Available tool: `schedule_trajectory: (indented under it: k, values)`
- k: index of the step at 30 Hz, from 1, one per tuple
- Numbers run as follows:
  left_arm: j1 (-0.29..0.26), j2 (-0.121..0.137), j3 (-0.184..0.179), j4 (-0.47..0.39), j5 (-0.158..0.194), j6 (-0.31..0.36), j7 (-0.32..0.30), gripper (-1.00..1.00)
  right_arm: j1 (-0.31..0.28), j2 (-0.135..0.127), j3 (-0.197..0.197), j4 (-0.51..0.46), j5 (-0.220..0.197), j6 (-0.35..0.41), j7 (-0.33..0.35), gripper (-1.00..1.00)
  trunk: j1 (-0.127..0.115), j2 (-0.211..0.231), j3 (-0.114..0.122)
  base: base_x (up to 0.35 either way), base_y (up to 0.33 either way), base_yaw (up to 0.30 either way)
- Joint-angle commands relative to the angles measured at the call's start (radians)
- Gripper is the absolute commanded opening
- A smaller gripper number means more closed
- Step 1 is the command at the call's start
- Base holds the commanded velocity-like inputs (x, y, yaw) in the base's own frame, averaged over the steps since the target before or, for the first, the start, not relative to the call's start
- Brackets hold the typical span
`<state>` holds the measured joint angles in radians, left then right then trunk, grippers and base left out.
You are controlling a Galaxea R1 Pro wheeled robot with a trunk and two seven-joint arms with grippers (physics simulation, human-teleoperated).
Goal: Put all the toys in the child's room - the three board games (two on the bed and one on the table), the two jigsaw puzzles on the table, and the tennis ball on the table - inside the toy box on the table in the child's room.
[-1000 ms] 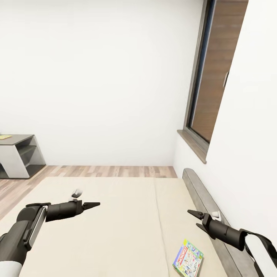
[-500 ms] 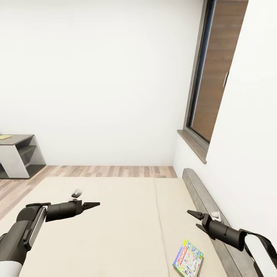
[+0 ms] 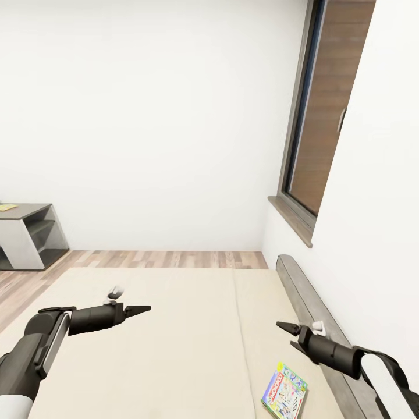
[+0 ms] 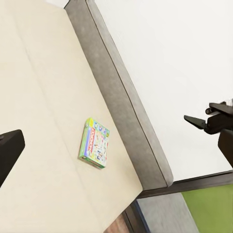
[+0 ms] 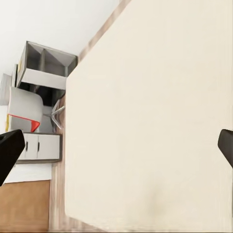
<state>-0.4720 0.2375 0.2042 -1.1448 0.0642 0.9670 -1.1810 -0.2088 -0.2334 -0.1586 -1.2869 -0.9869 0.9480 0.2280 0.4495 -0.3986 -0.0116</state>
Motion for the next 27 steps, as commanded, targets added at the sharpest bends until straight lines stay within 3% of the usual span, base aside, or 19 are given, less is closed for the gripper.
schedule_trajectory:
  k: [1, 10, 16, 20, 23, 27]
  values:
    - [0.0, 0.0, 0.0, 0.0, 0.004, 0.009, -0.001, 1.0, -0.001, 0.0, 0.005, 0.0, 0.01, 0.004, 0.007, 1.0, 0.0, -0.001, -0.001, 0.0, 0.0, 0.0]
    - [0.0, 0.0, 0.0, 0.0, 0.009, 0.009, -0.002, 1.0, -0.016, 0.006, 0.039, 0.007, 0.007, 0.004, -0.115, 1.0, 0.0, -0.001, -0.001, 0.0, 0.0, 0.0]
    - [0.0, 0.0, 0.001, -0.001, 0.009, 0.009, -0.003, 1.0, -0.168, 0.058, 0.053, 0.057, 0.005, 0.021, -0.341, 1.0, 0.0, -0.001, -0.001, 0.0, 0.0, 0.0]
    - [0.0, 0.0, 0.001, -0.001, 0.009, 0.01, -0.003, 1.0, -0.245, 0.073, 0.077, 0.122, 0.005, 0.023, -0.456, 1.0, 0.0, -0.001, -0.001, 0.0, 0.0, 0.0]
    - [0.0, 0.001, 0.001, 0.0, 0.009, 0.01, -0.003, 1.0, -0.344, 0.091, 0.116, 0.244, 0.006, 0.016, -0.585, 1.0, 0.0, -0.001, -0.001, 0.0, 0.0, 0.0]
    - [0.0, 0.001, 0.001, 0.0, 0.008, 0.009, -0.003, 1.0, -0.442, 0.103, 0.137, 0.403, 0.009, 0.007, -0.668, 1.0, 0.0, -0.001, -0.001, 0.0, 0.0, 0.0]
